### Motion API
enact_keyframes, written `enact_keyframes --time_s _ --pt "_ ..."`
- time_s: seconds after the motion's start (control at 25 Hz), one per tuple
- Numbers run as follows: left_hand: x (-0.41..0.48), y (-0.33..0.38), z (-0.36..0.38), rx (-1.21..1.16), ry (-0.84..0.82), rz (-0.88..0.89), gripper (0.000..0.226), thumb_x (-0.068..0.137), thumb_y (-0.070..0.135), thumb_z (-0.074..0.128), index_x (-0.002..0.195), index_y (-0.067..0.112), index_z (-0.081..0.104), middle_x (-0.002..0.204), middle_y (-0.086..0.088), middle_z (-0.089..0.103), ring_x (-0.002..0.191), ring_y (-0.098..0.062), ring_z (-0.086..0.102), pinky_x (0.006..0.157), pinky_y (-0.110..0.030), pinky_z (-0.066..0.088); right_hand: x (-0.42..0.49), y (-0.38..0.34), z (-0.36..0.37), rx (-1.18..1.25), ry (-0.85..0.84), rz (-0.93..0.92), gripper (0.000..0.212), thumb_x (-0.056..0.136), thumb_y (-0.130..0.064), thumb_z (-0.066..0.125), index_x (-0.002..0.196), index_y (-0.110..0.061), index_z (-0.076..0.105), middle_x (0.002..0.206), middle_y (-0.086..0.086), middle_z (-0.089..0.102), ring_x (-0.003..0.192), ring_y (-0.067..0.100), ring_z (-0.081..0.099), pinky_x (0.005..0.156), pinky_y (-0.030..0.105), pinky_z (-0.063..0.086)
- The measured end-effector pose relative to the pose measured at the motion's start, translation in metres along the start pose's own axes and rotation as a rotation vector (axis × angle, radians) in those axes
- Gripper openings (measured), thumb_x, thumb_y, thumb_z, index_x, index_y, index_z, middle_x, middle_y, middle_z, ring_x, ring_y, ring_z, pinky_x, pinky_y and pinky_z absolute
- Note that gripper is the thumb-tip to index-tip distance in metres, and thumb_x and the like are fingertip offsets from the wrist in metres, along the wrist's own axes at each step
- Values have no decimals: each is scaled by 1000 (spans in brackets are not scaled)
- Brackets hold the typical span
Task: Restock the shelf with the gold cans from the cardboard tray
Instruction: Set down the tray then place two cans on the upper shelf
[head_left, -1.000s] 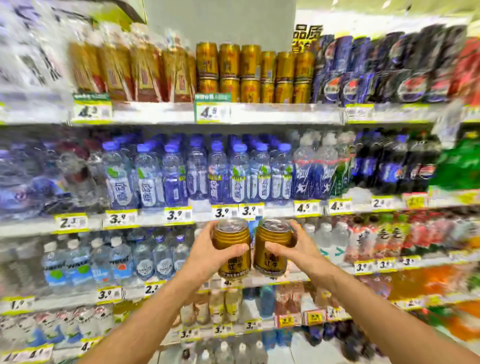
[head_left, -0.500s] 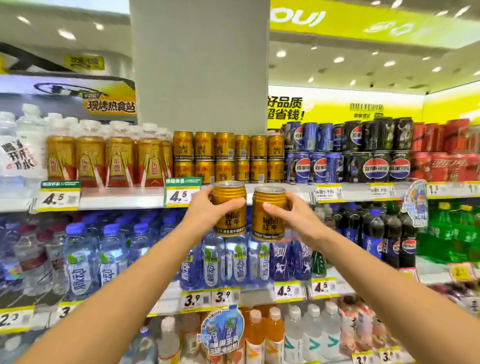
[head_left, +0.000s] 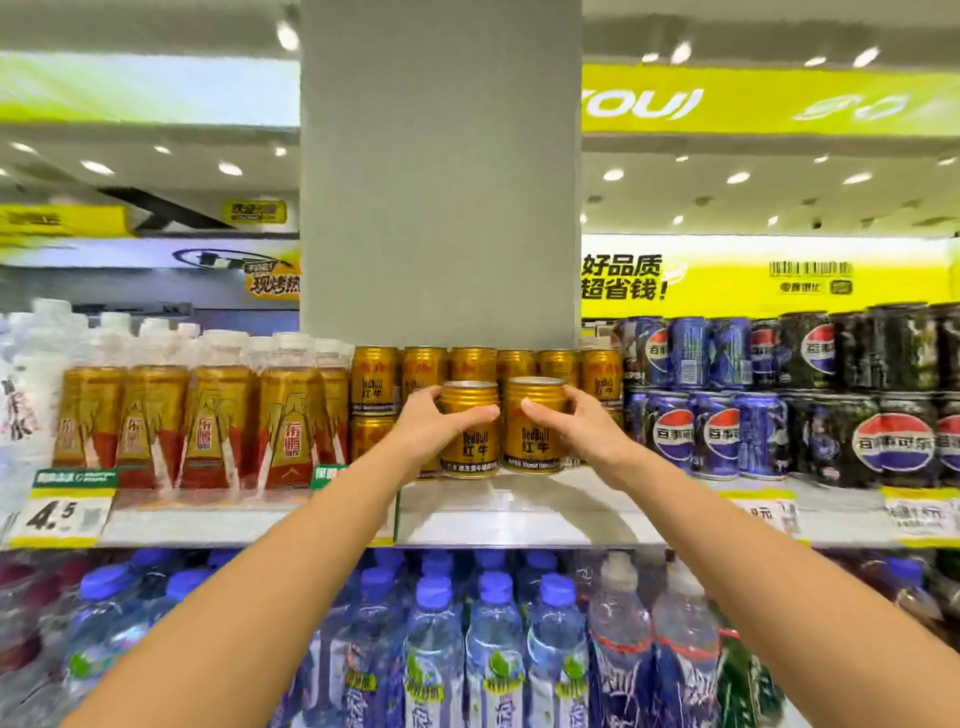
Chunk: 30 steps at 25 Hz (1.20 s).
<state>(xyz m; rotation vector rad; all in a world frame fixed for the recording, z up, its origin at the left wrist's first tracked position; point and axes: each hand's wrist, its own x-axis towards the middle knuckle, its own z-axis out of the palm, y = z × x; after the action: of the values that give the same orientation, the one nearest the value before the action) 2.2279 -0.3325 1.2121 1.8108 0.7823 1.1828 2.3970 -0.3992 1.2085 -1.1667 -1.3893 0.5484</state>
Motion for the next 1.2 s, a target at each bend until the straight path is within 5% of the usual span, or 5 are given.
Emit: enact_keyframes --time_s 0.36,0.52,0.72,1.0,1.2 --pt "42 -43 1 2 -162 -103 84 61 41 81 133 19 44 131 -7 58 119 -26 56 106 -52 42 30 38 4 -72 -126 149 62 83 -29 65 137 -19 35 128 1 53 109 16 53 97 37 42" --pt "42 -48 4 -45 -221 -181 71 73 31 76 134 22 42 133 -7 56 119 -24 53 105 -48 41 34 43 -1 -34 -191 244 72 80 -33 66 141 -21 28 141 2 47 125 23 48 110 46 35" --pt "40 -48 6 -8 -190 -175 77 76 25 73 140 20 30 142 -8 46 126 -26 47 105 -46 38 29 39 1 -124 -184 219 70 86 -29 61 144 -17 23 144 -1 42 114 14 45 103 34 34" --pt "7 -20 -11 523 55 291 92 74 38 73 146 18 19 153 -6 31 139 -23 33 111 -42 32 1 21 -3 -855 56 1 87 76 -61 58 143 -14 27 148 12 38 131 28 42 105 44 39" --pt "-35 -25 -36 1017 -42 272 95 75 57 62 147 12 19 154 -10 29 142 -27 27 117 -51 20 -39 18 -6 -1274 36 105 92 75 -72 46 143 -14 27 146 16 39 131 34 40 108 51 34"
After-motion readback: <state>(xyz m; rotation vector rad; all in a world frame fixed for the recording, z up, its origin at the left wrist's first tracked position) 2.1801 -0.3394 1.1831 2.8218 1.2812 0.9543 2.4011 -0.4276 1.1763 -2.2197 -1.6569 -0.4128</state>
